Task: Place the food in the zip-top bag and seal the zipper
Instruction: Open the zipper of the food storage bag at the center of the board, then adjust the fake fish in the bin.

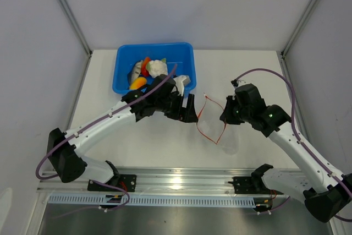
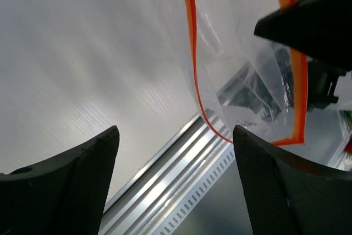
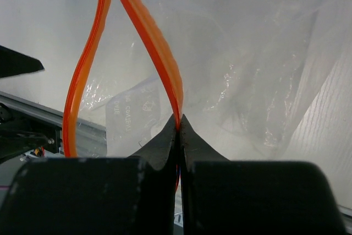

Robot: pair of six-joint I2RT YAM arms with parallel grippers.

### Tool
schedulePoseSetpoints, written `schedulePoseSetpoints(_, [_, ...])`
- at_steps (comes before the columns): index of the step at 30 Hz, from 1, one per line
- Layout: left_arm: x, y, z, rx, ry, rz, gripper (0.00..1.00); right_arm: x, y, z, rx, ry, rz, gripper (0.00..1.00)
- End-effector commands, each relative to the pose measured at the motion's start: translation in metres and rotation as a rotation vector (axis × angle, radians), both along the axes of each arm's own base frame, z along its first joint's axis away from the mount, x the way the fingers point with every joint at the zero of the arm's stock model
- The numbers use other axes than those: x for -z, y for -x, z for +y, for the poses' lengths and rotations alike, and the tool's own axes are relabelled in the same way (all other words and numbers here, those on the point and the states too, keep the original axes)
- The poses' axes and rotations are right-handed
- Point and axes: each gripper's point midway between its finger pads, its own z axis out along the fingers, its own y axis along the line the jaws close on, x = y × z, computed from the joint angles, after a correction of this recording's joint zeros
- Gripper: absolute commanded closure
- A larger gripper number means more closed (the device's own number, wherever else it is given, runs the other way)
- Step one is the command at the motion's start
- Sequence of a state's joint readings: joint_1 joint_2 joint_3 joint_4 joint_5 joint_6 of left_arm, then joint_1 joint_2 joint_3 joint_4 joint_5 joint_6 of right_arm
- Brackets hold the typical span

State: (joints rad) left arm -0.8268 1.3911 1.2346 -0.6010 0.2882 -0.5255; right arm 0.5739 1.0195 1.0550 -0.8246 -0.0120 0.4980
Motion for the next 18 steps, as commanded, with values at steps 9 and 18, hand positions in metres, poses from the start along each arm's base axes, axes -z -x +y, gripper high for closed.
schedulePoseSetpoints(9, [-0.081, -0.092, 0.059, -0.303, 0.071, -0.255, 0.01, 0.001, 0.001, 0.005, -0.019, -0.007, 0.024, 1.00])
schedulePoseSetpoints(18, [-0.090, -0.199, 0.125, -0.641, -0.009, -0.271, 0.01, 0.004, 0.001, 0.010, -0.028, 0.001, 0.081, 1.00])
